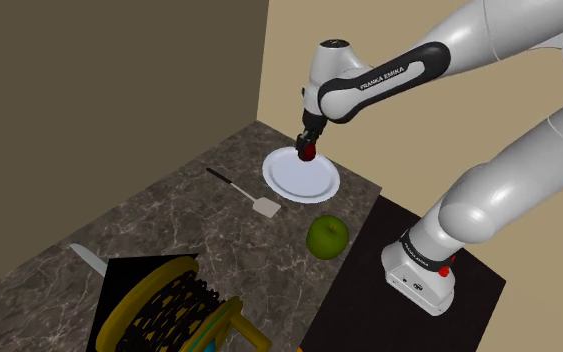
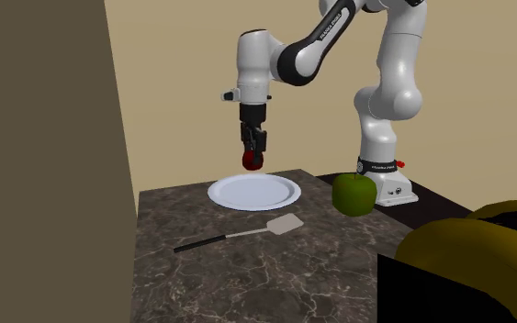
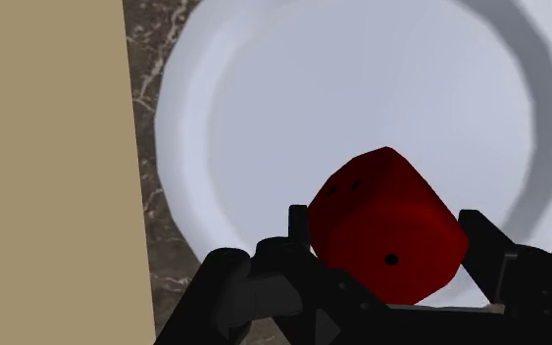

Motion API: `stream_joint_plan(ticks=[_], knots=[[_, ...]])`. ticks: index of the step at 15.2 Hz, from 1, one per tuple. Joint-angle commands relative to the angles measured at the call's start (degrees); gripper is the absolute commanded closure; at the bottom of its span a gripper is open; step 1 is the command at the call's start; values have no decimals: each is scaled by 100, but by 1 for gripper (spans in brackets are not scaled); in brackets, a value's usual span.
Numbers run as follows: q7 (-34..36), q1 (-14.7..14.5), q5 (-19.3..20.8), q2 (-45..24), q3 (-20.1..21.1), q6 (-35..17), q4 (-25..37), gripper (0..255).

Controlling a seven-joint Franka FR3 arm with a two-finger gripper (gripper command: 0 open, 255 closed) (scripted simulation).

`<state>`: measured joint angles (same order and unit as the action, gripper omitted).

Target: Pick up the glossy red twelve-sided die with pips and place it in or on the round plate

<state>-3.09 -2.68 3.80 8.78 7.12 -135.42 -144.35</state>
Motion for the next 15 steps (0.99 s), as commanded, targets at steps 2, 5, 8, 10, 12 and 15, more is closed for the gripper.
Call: stream_joint_plan(ticks=[2, 5, 8, 10, 12, 15], knots=[[31, 10, 35, -84, 2, -258, -174, 255], [86, 23, 95, -280, 8, -519, -242, 255], [149, 37, 167, -489, 12, -780, -298, 255], [197, 47, 223, -635, 13, -952, -327, 255], [249, 55, 285, -787, 11, -1124, -351, 255], [282, 59, 323, -875, 8, -1222, -362, 255]])
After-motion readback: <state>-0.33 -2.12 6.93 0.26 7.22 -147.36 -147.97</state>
